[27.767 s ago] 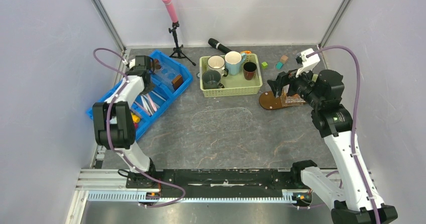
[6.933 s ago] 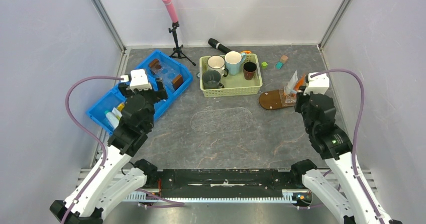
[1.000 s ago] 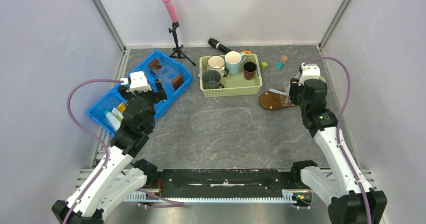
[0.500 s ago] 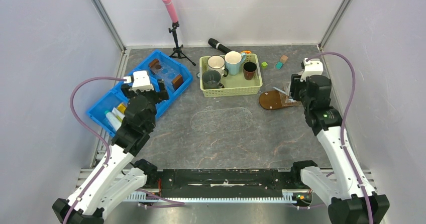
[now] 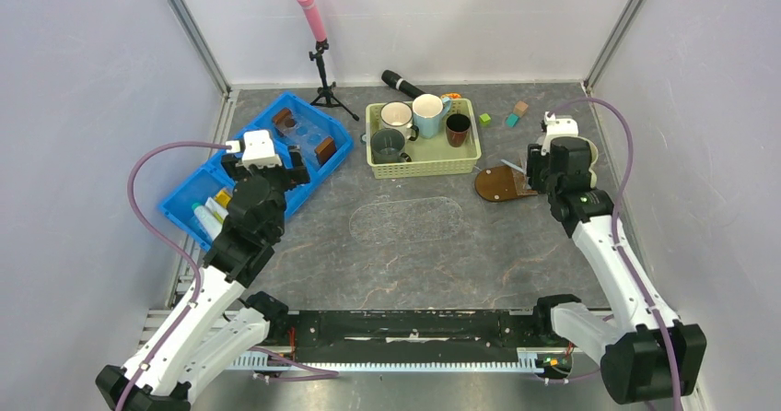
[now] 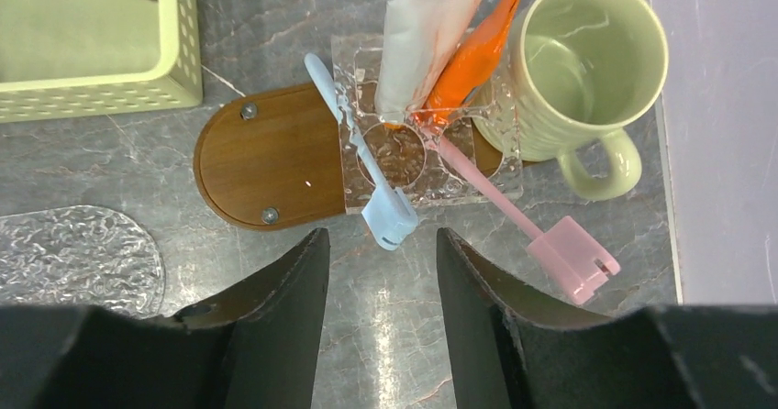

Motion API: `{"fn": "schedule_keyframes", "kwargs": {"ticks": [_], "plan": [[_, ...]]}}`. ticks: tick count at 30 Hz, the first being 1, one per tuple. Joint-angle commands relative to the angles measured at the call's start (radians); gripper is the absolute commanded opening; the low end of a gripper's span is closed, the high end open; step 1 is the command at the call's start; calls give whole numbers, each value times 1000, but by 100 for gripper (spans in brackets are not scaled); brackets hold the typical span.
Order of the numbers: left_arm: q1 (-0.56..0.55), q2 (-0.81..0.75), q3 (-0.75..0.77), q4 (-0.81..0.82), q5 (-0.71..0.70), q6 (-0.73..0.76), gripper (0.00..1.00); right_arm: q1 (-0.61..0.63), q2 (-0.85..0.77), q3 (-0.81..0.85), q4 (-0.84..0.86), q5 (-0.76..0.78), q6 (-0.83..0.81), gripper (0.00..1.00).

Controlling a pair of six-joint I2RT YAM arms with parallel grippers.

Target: Prepare toiletry sets of a toothbrush and toothpaste on the tray

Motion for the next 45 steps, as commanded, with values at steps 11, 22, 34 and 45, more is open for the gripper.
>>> {"fn": "schedule_keyframes", "kwargs": {"ticks": [11, 22, 34, 45], "plan": [[4, -18, 6, 23, 5, -28, 100, -4, 92, -42, 89, 96, 75, 48], [4, -24, 4, 24, 0, -29, 100, -15, 115, -84, 115, 103, 107, 48], [5, -20, 4, 25, -1, -28, 100, -34, 126, -113, 147, 54, 131, 45], [4, -18, 3, 26, 0, -29, 100, -44, 120, -123, 165, 34, 140, 43]]}}
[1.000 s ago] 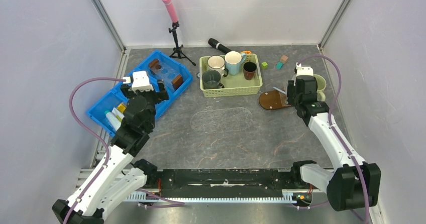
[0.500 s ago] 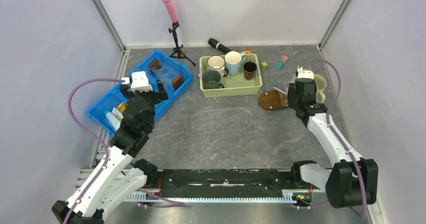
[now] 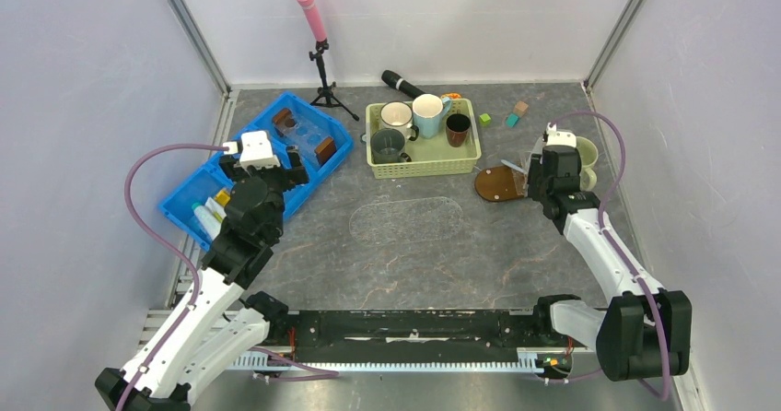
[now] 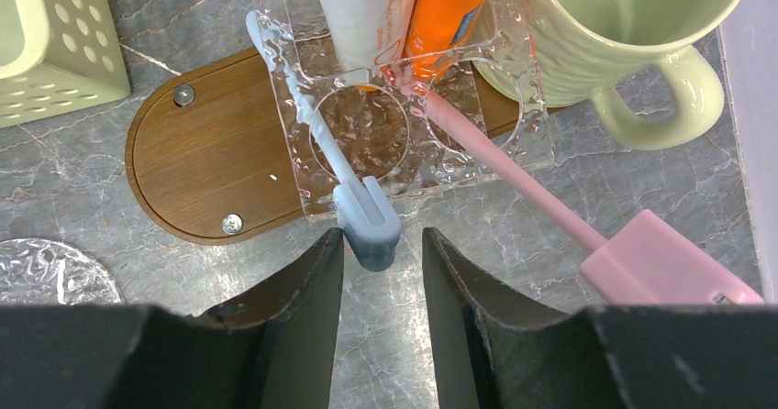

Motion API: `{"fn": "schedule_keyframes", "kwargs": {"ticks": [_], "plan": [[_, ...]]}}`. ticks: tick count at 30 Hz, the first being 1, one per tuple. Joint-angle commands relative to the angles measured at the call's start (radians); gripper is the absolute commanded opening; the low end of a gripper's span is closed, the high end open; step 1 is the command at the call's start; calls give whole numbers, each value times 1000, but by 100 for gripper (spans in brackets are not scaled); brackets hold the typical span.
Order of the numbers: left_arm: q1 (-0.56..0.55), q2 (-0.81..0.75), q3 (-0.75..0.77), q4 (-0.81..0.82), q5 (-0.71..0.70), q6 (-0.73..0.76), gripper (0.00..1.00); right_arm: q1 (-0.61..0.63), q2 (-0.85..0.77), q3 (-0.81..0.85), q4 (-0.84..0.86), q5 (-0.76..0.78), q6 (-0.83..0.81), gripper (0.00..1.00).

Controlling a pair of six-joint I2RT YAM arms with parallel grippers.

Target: Prepare toiletry sets of a toothbrush and toothpaste on the tray

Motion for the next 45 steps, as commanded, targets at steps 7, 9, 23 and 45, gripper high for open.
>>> {"fn": "schedule_keyframes", "kwargs": {"ticks": [7, 9, 23, 45], "plan": [[5, 0, 3, 28, 1, -29, 100, -9, -11, 6, 63, -43, 26, 43], [6, 0, 2, 28, 0, -29, 100, -10, -16, 8, 64, -44, 26, 43], [6, 10, 2, 29, 3, -28, 100, -15, -24, 5, 71, -40, 25, 26], [6, 3, 3, 29, 2, -26, 100, -18, -70, 62, 7, -42, 10, 0]]}}
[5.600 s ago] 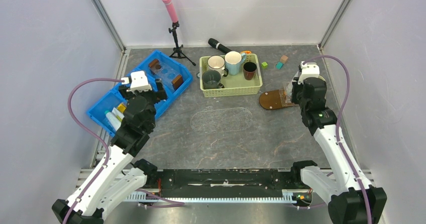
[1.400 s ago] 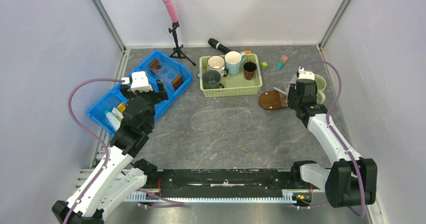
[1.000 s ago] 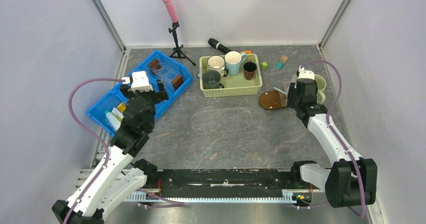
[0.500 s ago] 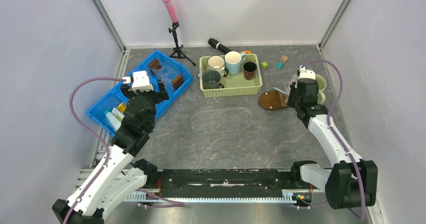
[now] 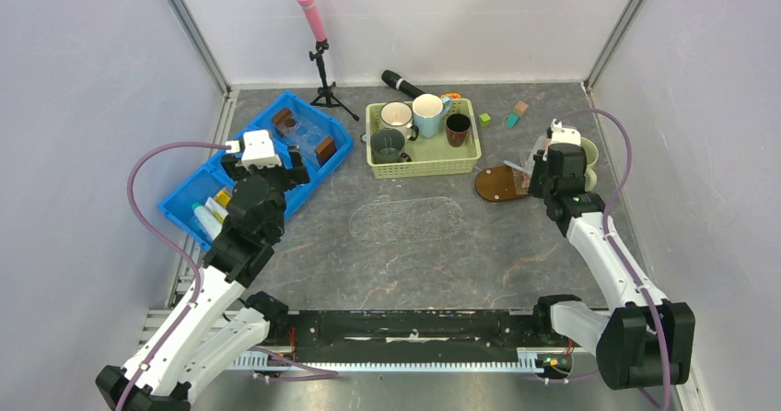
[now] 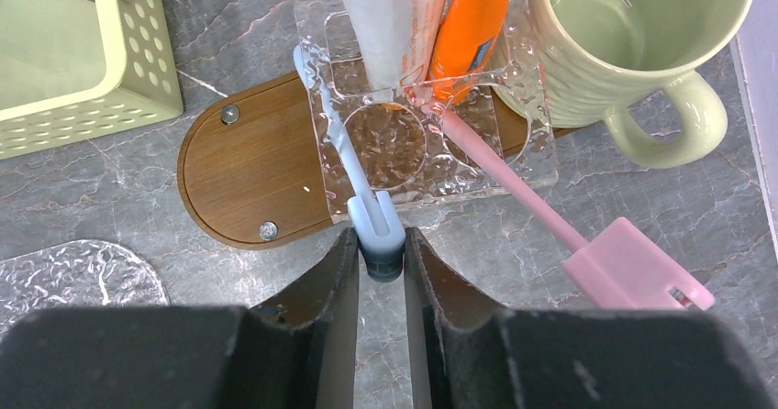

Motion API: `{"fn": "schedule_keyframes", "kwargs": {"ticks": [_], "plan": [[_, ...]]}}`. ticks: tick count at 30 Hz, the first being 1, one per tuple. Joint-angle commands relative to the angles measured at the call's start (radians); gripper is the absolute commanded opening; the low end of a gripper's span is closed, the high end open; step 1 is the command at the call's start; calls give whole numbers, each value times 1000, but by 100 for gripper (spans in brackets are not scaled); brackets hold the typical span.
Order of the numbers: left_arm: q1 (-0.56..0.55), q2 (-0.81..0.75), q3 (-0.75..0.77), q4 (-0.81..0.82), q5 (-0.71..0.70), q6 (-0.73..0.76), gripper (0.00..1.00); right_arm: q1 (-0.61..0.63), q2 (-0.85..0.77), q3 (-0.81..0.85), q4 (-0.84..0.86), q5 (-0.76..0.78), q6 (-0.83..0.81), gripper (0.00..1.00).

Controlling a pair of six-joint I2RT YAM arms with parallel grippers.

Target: Prepare toiletry sets of a toothbrush and toothpaste on the tray

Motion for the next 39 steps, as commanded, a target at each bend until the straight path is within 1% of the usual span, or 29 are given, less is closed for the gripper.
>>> {"fn": "schedule_keyframes", "kwargs": {"ticks": [1, 19, 39], "plan": [[6, -10, 2, 29, 2, -26, 100, -7, -32, 58, -9, 16, -10, 0], [7, -12, 2, 29, 2, -26, 100, -10, -55, 130, -107, 24, -45, 0], [9, -7, 3, 29, 8, -34, 100, -10, -116, 178, -208, 56, -95, 0]]}}
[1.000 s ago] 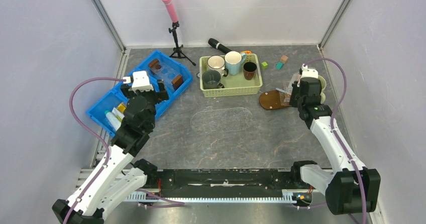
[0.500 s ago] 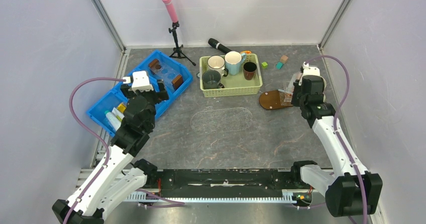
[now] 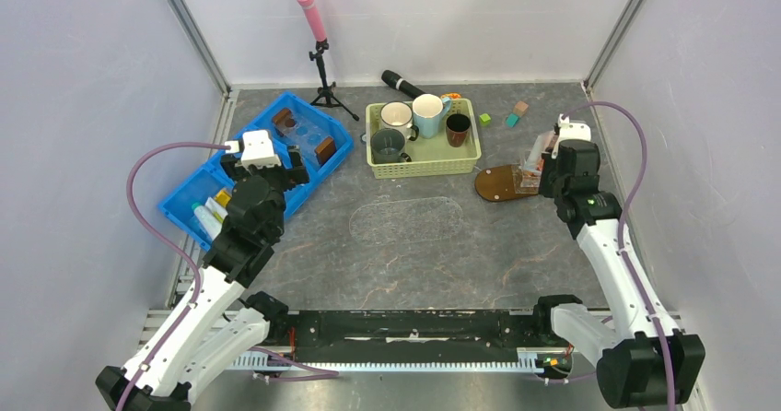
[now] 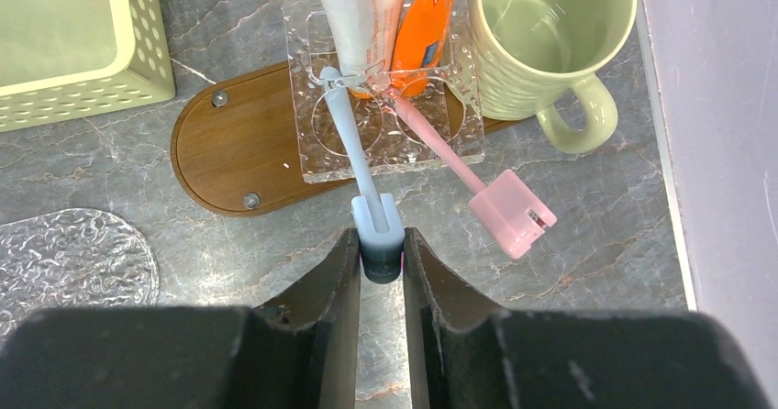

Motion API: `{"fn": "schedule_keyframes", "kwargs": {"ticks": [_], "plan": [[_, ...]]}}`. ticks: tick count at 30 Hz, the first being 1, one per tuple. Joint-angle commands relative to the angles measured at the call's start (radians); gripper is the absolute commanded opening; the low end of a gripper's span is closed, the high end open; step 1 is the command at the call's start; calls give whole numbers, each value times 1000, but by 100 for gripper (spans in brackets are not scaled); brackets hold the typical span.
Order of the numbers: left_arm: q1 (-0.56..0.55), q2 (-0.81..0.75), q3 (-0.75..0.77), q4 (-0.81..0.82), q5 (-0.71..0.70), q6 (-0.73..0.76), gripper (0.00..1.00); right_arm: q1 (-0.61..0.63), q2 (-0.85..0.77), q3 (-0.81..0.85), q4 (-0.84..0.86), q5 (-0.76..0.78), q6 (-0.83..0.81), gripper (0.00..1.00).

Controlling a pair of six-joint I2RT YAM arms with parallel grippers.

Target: Prepare toiletry sets of a toothbrush and toothpaste on the tray

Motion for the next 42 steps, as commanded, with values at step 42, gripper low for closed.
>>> {"fn": "schedule_keyframes", "kwargs": {"ticks": [42], "plan": [[9, -10, 2, 26, 9, -34, 100, -4, 123, 191, -101, 27, -73, 4]]}}
